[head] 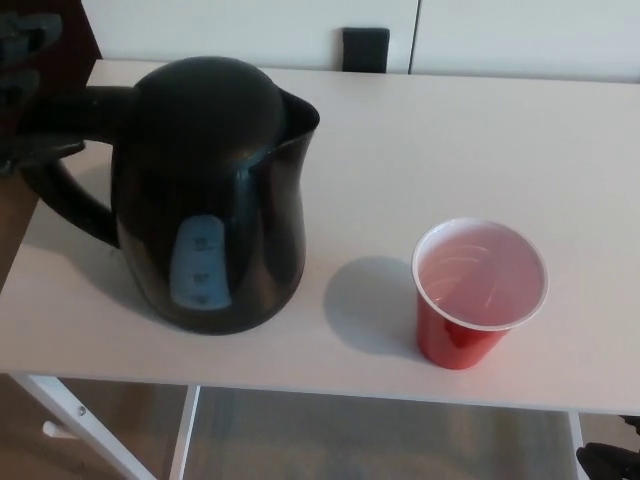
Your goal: The robot walk towards a table in front and uses its left hand to pick up the pot from the base and pour water to the cup on the right hand side
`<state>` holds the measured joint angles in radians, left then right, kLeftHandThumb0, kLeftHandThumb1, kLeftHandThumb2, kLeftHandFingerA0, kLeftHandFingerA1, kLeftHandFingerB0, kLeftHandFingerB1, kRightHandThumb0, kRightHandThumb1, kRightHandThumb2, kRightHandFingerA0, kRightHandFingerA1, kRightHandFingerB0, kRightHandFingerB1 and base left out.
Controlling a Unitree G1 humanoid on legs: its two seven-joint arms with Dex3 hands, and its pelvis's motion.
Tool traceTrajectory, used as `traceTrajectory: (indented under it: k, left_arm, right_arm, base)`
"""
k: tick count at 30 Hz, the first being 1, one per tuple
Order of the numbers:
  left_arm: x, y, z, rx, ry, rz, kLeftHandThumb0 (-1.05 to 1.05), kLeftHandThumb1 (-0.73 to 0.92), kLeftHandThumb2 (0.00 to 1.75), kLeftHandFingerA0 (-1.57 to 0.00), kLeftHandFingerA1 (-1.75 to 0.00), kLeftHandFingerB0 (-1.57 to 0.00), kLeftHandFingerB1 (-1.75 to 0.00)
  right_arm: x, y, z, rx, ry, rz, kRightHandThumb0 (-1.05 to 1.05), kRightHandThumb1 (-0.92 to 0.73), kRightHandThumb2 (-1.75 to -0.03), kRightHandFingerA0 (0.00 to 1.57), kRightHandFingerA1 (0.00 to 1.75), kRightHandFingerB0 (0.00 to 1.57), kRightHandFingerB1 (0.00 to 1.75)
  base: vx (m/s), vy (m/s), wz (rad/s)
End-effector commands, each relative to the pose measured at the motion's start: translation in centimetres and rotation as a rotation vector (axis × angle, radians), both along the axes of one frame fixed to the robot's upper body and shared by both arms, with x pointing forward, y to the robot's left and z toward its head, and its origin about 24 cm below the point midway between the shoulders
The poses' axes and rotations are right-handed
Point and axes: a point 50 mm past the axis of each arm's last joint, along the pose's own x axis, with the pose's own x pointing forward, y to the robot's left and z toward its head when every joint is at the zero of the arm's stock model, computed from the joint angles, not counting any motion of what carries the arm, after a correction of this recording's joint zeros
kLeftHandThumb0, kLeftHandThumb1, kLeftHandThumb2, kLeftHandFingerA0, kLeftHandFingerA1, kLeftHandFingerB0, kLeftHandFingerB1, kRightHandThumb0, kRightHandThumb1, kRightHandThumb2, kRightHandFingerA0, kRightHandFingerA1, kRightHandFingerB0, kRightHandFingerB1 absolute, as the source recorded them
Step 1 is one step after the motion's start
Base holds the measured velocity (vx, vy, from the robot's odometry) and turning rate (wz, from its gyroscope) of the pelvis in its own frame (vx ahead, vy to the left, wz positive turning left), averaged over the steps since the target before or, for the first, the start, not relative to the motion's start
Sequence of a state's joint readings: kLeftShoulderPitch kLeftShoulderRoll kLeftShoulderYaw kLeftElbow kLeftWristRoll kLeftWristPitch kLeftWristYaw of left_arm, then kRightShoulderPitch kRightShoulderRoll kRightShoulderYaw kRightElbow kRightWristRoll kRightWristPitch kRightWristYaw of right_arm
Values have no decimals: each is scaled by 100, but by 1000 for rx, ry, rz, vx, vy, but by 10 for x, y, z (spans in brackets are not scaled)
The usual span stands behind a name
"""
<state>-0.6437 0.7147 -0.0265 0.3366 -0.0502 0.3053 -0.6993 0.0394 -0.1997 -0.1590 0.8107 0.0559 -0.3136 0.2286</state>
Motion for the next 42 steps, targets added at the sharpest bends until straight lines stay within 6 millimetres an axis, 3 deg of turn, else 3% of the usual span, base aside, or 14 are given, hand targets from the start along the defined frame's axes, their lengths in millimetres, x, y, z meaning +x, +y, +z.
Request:
traceTrajectory:
  k: [1, 3, 4, 10, 23, 24, 26, 27, 30, 31, 32, 38, 39, 42]
  left_arm:
    - [-20, -31, 4, 202, 61, -297, -63, 37, 68, 0, 0, 0, 0]
    - [-23, -37, -1, 191, 50, -304, -64, 37, 68, 0, 0, 0, 0]
    - [-25, -42, -6, 185, 46, -303, -64, 37, 68, 0, 0, 0, 0]
    - [-30, -54, -16, 197, 58, -306, -59, 41, 53, 0, 0, 0, 0]
    - [-39, -41, -7, 185, 72, -363, -78, 44, 53, 0, 0, 0, 0]
    - [-43, -30, -3, 176, 33, -338, -87, 47, 56, 0, 0, 0, 0]
    - [-45, -25, -1, 171, 14, -328, -87, 47, 56, 0, 0, 0, 0]
    - [-50, -11, 6, 150, -31, -280, -92, 49, 58, 0, 0, 0, 0]
    - [-53, -4, 9, 139, -54, -263, -92, 49, 58, 0, 0, 0, 0]
    - [-63, 25, 22, 65, -119, -173, -87, 49, 56, 0, 0, 0, 0]
    - [-66, 32, 25, 52, -135, -151, -88, 49, 57, 0, 0, 0, 0]
    - [-77, 56, 35, 10, -207, -76, -88, 49, 57, 0, 0, 0, 0]
    - [-87, 69, 37, -33, -224, -37, -84, 46, 57, 0, 0, 0, 0]
    - [-103, 87, 41, -95, -253, 18, -84, 46, 57, 0, 0, 0, 0]
  right_arm:
    - [7, -8, 9, 11, -38, -30, -52, -53, -56, 39, 52, 16, 36]
    - [7, -8, 9, 14, -40, -29, -54, -53, -56, 39, 52, 16, 36]
    - [6, -8, 9, 30, -41, -39, -58, -42, -74, 32, 57, 12, 44]
    - [6, -9, 10, 27, -44, -33, -57, -43, -75, 30, 56, 11, 44]
    - [7, -10, 11, 53, -52, -53, -57, -41, -74, 34, 58, 11, 44]
    - [7, -11, 10, 53, -46, -55, -52, -51, -55, 39, 53, 17, 36]
    - [7, -11, 10, 53, -43, -56, -52, -51, -55, 39, 53, 17, 36]
    - [6, -10, 9, 41, -37, -43, -41, -34, -86, 35, 62, 6, 48]
    - [6, -10, 8, 36, -34, -38, -41, -34, -86, 35, 62, 6, 48]
    - [0, -9, 4, 35, -17, -38, -40, -34, -86, 35, 62, 6, 48]
    - [-1, -8, 4, 30, -12, -37, -53, -52, -55, 40, 51, 18, 36]
    - [-2, -7, 2, 23, -8, -33, -52, -53, -55, 40, 52, 18, 36]
    - [-5, -8, 1, 32, 0, -37, -57, -42, -74, 34, 58, 12, 44]
    - [-9, -9, 0, 46, 12, -43, -57, -42, -74, 34, 58, 12, 44]
  base:
    - [0, 0, 0]
    - [0, 0, 0]
    - [0, 0, 0]
    - [0, 0, 0]
    - [0, 0, 0]
    - [0, 0, 0]
    - [0, 0, 0]
    - [0, 0, 0]
    - [0, 0, 0]
    - [0, 0, 0]
    - [0, 0, 0]
    - [0, 0, 0]
    - [0, 0, 0]
    - [0, 0, 0]
